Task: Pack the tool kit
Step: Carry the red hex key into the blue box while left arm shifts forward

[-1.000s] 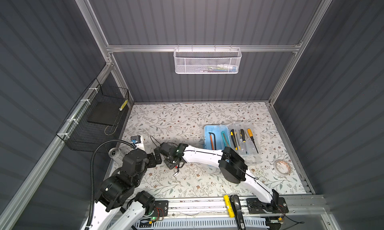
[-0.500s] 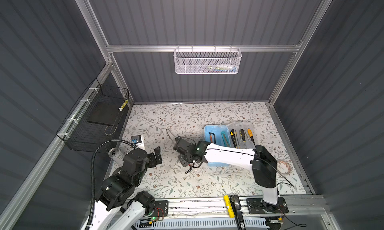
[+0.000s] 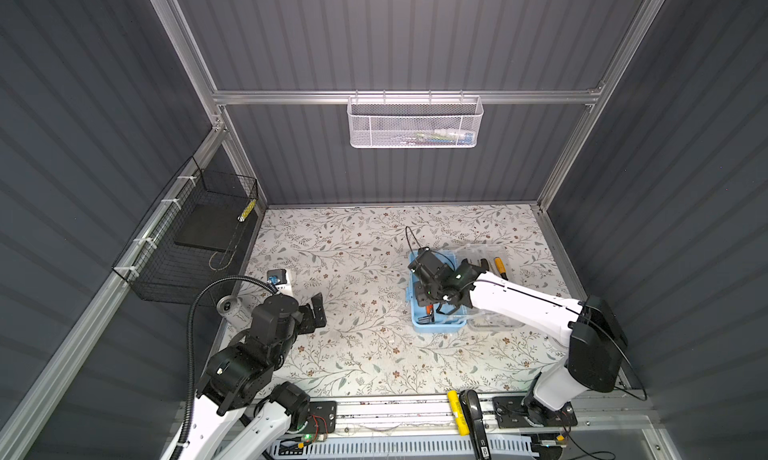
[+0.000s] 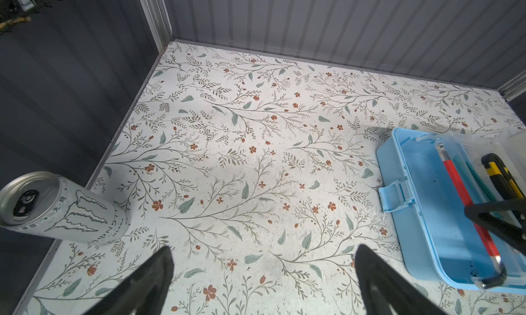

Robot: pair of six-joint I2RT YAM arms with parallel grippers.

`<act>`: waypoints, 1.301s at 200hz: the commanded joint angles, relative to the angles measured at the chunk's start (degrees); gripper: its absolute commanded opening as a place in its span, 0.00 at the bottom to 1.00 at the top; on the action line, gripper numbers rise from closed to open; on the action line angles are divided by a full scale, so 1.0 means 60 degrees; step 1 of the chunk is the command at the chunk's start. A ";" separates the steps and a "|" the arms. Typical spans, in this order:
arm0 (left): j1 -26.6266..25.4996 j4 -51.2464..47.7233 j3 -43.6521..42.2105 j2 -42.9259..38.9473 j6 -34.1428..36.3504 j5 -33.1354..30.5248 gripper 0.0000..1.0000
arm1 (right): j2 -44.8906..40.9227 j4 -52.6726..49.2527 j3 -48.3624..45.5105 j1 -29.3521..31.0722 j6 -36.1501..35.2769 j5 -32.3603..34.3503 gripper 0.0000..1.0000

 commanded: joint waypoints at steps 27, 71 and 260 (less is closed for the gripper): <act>0.0002 0.0774 -0.0412 0.1149 -0.0260 0.1020 0.99 | 0.1200 -0.1183 0.1695 -0.0145 -0.0886 0.1627 0.00; 0.0002 0.2038 -0.1032 0.1725 -0.0341 0.1762 1.00 | 0.2052 -0.0430 0.1936 -0.0601 -0.0949 0.0705 0.00; 0.0002 0.5353 -0.2238 0.3188 -0.0591 0.3204 0.99 | 0.2934 0.0525 0.1378 -0.0967 -0.0825 -0.1219 0.22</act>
